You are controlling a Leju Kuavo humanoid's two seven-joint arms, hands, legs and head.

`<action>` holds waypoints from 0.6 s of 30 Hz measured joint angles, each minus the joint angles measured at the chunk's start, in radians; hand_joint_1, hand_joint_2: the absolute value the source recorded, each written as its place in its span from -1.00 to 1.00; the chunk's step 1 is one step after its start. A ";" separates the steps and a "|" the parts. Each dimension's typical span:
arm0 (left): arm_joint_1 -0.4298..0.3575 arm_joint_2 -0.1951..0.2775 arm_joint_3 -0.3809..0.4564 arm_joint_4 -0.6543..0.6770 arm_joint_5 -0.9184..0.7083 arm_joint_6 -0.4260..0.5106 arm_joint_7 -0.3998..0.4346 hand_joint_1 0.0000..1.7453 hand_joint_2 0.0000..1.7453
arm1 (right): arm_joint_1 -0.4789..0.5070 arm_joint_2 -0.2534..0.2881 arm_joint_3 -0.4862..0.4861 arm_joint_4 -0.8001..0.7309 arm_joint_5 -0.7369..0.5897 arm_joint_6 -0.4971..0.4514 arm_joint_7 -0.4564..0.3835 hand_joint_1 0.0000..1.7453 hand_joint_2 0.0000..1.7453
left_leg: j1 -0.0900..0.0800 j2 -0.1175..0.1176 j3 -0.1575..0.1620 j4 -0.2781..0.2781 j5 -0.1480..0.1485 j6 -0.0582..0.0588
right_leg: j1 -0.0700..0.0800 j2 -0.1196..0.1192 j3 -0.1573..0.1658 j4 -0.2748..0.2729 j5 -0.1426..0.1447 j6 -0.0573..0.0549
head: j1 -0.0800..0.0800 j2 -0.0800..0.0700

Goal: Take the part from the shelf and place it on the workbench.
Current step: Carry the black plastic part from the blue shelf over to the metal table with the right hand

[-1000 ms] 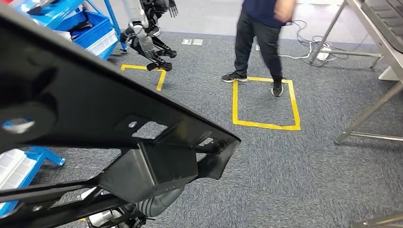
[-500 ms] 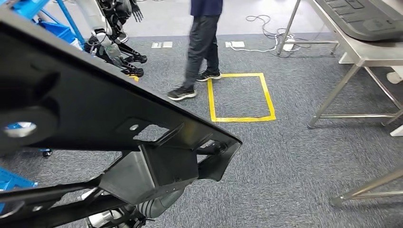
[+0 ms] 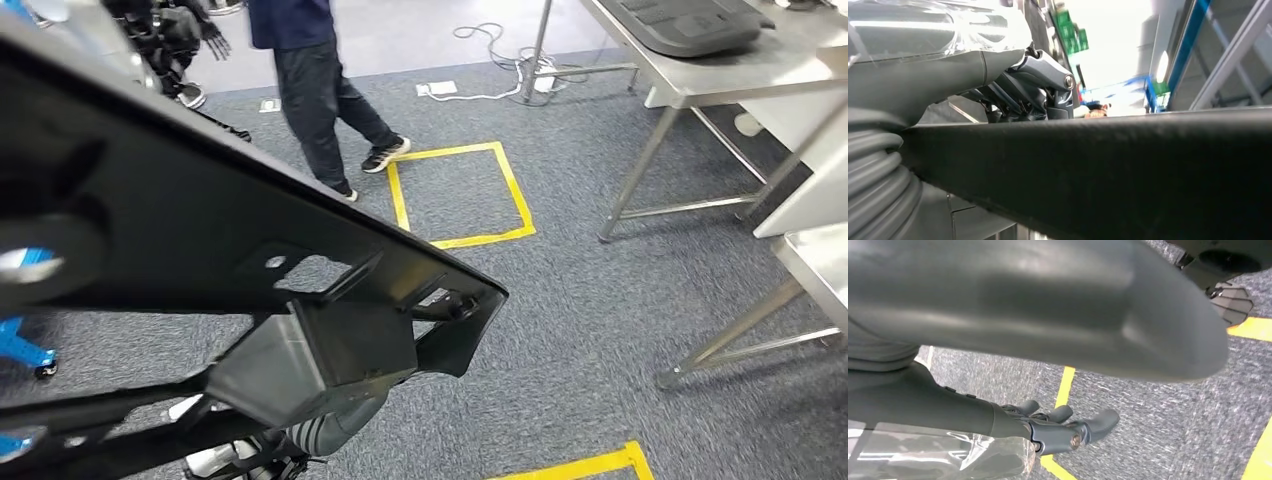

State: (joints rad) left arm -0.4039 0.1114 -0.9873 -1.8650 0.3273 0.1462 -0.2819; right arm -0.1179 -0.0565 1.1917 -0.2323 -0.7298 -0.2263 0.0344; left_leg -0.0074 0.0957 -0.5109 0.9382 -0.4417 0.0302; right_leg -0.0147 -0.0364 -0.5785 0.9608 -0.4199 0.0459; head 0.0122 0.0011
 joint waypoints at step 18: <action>-0.006 0.000 -0.001 0.000 0.001 -0.003 -0.002 1.00 1.00 | 0.006 -0.004 0.000 0.001 -0.003 0.004 -0.001 -1.00 -1.00 | 0.012 -0.125 -0.010 0.003 0.009 0.024 | 0.004 0.123 -0.036 0.033 -0.001 -0.001 | 0.000 0.000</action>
State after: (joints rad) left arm -0.4095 0.1113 -0.9878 -1.8647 0.3281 0.1431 -0.2834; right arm -0.1116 -0.0605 1.1917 -0.2317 -0.7327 -0.2228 0.0339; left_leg 0.0044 -0.0294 -0.5214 0.9415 -0.4325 0.0538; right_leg -0.0103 0.0870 -0.6149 0.9933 -0.4209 0.0449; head 0.0120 0.0011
